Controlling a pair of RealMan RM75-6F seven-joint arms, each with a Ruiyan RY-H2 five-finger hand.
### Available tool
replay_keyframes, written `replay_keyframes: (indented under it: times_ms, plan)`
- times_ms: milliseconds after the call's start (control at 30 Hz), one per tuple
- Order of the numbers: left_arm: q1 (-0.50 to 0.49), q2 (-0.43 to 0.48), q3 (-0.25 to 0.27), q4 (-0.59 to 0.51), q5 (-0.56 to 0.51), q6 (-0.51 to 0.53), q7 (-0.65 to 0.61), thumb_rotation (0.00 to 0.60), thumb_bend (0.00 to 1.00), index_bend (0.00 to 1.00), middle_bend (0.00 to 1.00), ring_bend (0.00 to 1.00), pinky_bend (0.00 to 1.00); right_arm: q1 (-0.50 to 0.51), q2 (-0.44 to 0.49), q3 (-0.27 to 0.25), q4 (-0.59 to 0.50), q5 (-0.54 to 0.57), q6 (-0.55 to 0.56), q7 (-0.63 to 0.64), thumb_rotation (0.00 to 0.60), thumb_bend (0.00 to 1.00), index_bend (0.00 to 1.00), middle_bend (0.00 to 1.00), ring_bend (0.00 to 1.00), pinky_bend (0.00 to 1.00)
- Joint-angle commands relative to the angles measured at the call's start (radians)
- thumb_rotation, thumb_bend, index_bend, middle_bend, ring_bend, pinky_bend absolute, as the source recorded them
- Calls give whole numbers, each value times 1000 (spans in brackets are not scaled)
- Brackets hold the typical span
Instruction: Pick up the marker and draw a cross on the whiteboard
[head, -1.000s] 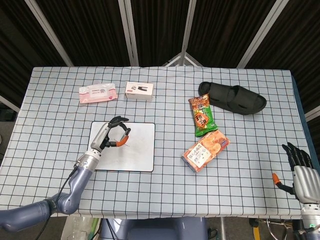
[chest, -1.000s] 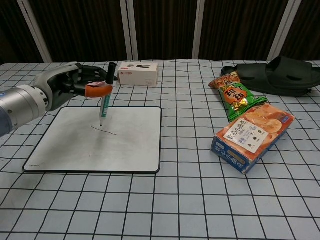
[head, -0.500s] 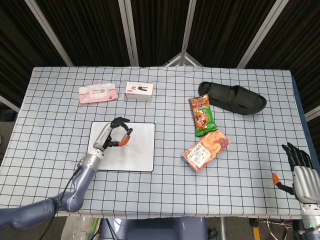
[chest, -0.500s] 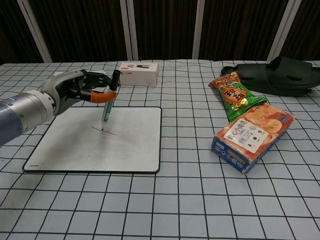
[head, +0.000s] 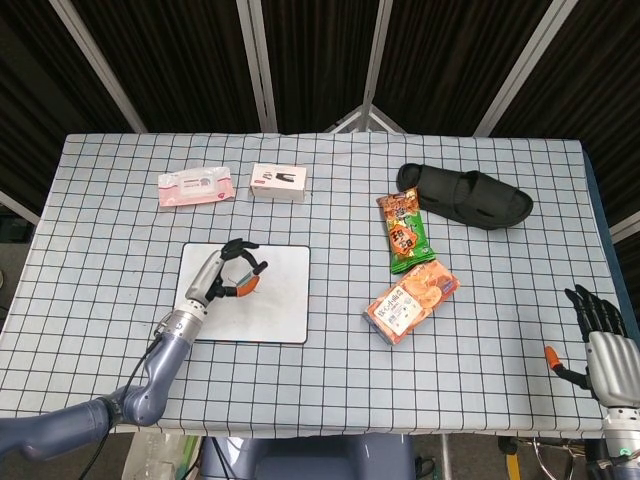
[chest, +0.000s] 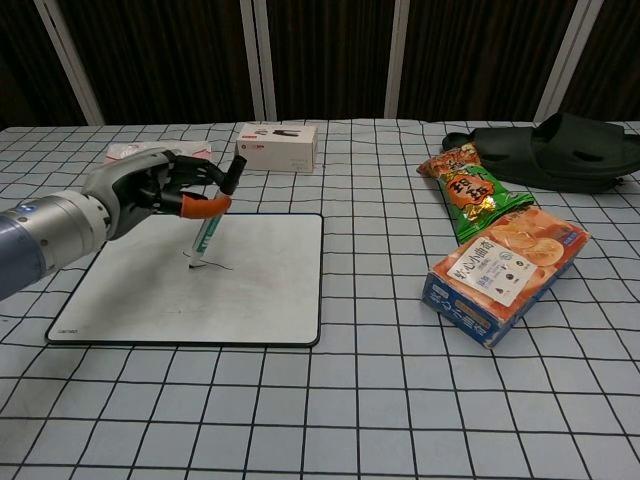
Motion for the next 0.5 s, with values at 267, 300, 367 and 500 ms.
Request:
replay_keyframes:
  times_ms: [267, 300, 367, 500]
  plan:
    - [70, 93, 18, -152, 10, 28, -37, 600, 621, 759, 209, 57, 105, -1, -3, 1, -3, 0, 4, -8, 600, 343, 0, 0, 0, 0]
    - [78, 109, 14, -181, 18, 36, -49, 600, 621, 759, 210, 57, 105, -1, -3, 1, -4, 1, 3, -7, 600, 343, 0, 0, 0, 0]
    - [90, 132, 6, -221, 30, 51, -65, 600, 621, 760, 210, 57, 105, -1, -2, 1, -5, 3, 2, -8, 600, 343, 0, 0, 0, 0]
    - [115, 188, -27, -309, 59, 101, -92, 600, 621, 763, 211, 57, 105, -1, -2, 1, -7, 5, 1, -9, 600, 343, 0, 0, 0, 0]
